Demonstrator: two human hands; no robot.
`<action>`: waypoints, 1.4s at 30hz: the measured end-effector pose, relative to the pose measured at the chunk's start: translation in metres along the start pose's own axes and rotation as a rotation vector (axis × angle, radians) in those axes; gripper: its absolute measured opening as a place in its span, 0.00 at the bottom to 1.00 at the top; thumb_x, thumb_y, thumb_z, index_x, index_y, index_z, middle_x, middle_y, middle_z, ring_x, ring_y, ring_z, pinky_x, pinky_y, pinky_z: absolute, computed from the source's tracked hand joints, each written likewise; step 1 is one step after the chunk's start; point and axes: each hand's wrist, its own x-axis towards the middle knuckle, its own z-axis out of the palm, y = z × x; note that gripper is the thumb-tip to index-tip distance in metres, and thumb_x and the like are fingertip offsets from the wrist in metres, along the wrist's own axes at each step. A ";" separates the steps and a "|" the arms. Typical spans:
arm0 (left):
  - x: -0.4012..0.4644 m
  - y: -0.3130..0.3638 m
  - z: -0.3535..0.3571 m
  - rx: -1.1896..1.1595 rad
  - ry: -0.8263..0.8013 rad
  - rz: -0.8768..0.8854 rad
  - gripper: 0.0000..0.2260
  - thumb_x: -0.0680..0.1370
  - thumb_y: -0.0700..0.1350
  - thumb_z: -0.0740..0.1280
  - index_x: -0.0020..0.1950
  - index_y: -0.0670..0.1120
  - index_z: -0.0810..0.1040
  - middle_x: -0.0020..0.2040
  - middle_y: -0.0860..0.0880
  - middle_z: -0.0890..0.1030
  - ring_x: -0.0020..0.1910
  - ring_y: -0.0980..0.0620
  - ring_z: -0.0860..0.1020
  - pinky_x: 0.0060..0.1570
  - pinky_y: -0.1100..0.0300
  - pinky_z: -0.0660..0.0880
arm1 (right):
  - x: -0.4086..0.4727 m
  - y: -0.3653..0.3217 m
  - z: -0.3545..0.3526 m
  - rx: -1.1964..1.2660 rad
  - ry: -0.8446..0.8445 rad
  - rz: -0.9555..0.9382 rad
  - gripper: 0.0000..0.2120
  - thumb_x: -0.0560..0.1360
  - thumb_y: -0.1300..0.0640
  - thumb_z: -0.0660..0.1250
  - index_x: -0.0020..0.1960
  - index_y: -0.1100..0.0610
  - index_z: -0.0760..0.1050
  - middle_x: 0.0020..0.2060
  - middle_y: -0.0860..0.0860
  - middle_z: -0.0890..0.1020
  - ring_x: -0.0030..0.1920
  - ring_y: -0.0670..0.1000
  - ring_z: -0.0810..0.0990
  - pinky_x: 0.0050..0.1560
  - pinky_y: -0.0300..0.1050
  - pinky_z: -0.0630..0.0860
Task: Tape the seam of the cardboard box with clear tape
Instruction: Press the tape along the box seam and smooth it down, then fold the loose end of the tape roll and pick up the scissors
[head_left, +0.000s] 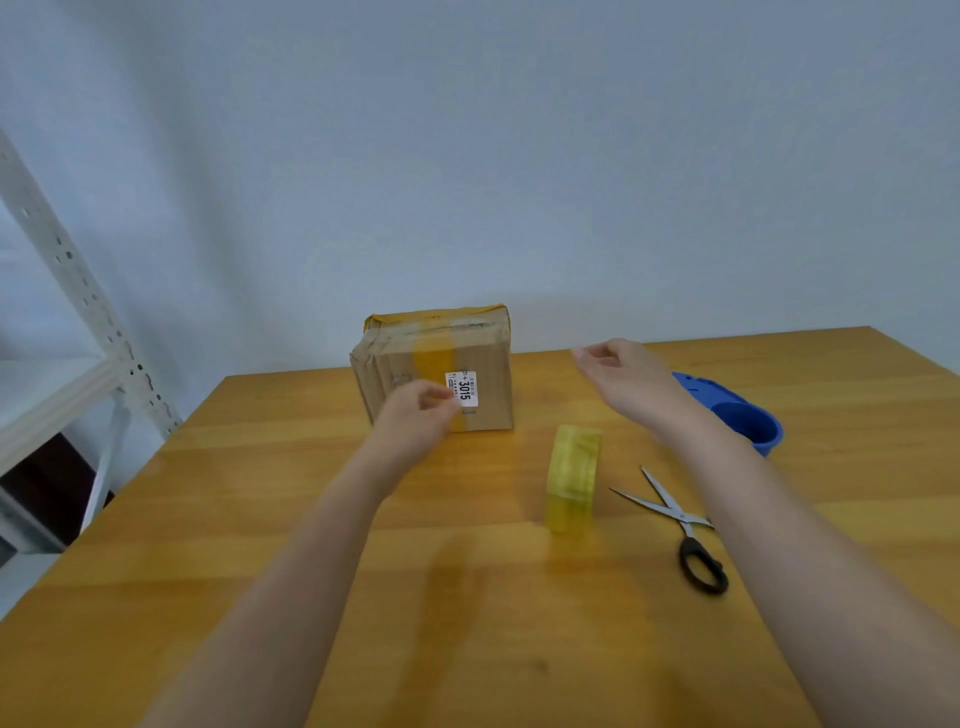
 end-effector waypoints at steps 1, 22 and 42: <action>-0.010 0.002 0.009 0.008 -0.098 0.015 0.14 0.78 0.49 0.65 0.63 0.47 0.75 0.52 0.49 0.80 0.51 0.49 0.81 0.56 0.50 0.77 | -0.008 0.005 -0.003 0.007 0.010 0.005 0.23 0.79 0.45 0.59 0.69 0.56 0.69 0.67 0.53 0.73 0.65 0.53 0.72 0.61 0.49 0.70; -0.069 -0.013 0.093 -0.199 -0.219 0.261 0.27 0.73 0.29 0.68 0.62 0.58 0.72 0.53 0.34 0.78 0.43 0.46 0.78 0.48 0.52 0.78 | -0.097 0.078 0.033 -0.137 0.067 -0.422 0.20 0.66 0.58 0.77 0.54 0.46 0.77 0.72 0.47 0.65 0.68 0.45 0.67 0.63 0.36 0.62; -0.076 -0.020 0.074 -0.237 -0.229 0.221 0.18 0.73 0.34 0.70 0.57 0.52 0.74 0.45 0.42 0.83 0.43 0.46 0.82 0.46 0.62 0.78 | -0.100 0.070 0.039 -0.117 0.081 -0.492 0.01 0.74 0.55 0.70 0.44 0.53 0.78 0.64 0.50 0.77 0.64 0.49 0.74 0.64 0.46 0.69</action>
